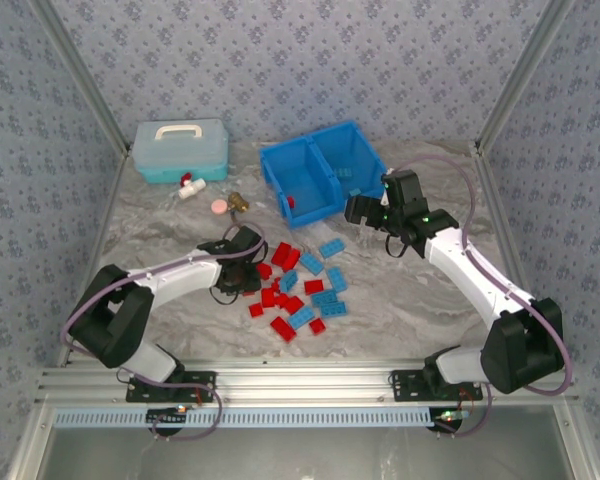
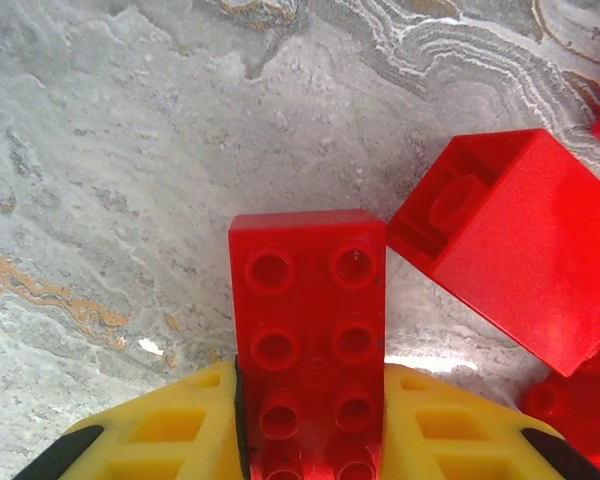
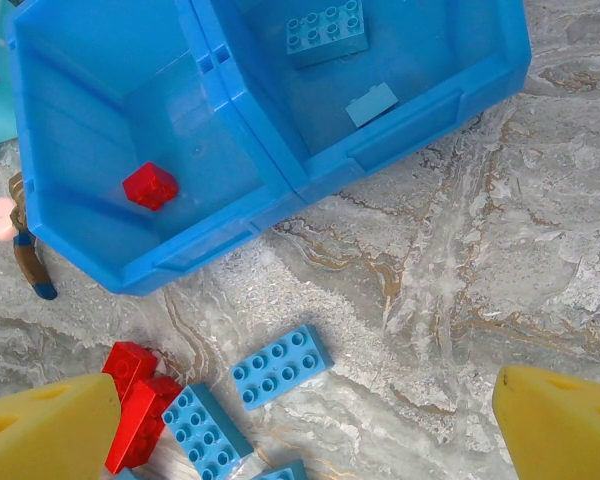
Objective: Sort the legos into containers by color
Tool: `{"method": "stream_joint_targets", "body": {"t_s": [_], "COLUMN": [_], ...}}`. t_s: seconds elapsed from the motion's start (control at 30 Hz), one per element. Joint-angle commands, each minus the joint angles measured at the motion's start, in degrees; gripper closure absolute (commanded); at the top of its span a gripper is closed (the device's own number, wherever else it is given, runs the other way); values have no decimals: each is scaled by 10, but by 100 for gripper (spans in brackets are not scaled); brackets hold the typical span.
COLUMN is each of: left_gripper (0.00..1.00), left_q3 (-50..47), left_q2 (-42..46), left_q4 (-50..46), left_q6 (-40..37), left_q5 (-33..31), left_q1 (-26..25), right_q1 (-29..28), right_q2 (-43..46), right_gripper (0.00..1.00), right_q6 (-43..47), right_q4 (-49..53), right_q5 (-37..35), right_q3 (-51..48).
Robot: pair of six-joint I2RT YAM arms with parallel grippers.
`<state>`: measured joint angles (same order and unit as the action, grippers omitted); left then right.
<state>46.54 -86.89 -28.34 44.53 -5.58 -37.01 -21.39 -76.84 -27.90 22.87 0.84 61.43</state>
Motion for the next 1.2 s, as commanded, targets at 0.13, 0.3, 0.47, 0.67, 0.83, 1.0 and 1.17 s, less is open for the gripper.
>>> {"method": "stream_joint_targets", "body": {"t_s": [0.13,0.3,0.47,0.67,0.83,1.0,1.17], "left_gripper": [75,73,72,72,73,72,72], "left_q3": [81,199,358,548,759,981,1005], "left_q2": [74,85,-33,-199,-356,-513,-571], "left_q4": [-75,-90,-83,-45,-96,-197,-198], "left_q6": [-27,-86,-149,-167,-175,-184,-165], "left_q5": [-27,-56,-90,-35,-8,-11,10], "left_q1": [12,12,29,62,75,79,79], "right_q1": [-13,-19,-23,-31,-38,-40,-40], "right_q2": [4,13,18,34,46,50,51], "right_gripper": [2,2,2,2,1,1,2], "right_q6": [-7,-11,-7,-12,-12,-13,-14], "right_q4": [5,1,14,26,38,42,39], "right_q5": [-2,-9,-12,-20,-34,-40,-40], "right_q3": [23,16,21,17,13,11,7]}}
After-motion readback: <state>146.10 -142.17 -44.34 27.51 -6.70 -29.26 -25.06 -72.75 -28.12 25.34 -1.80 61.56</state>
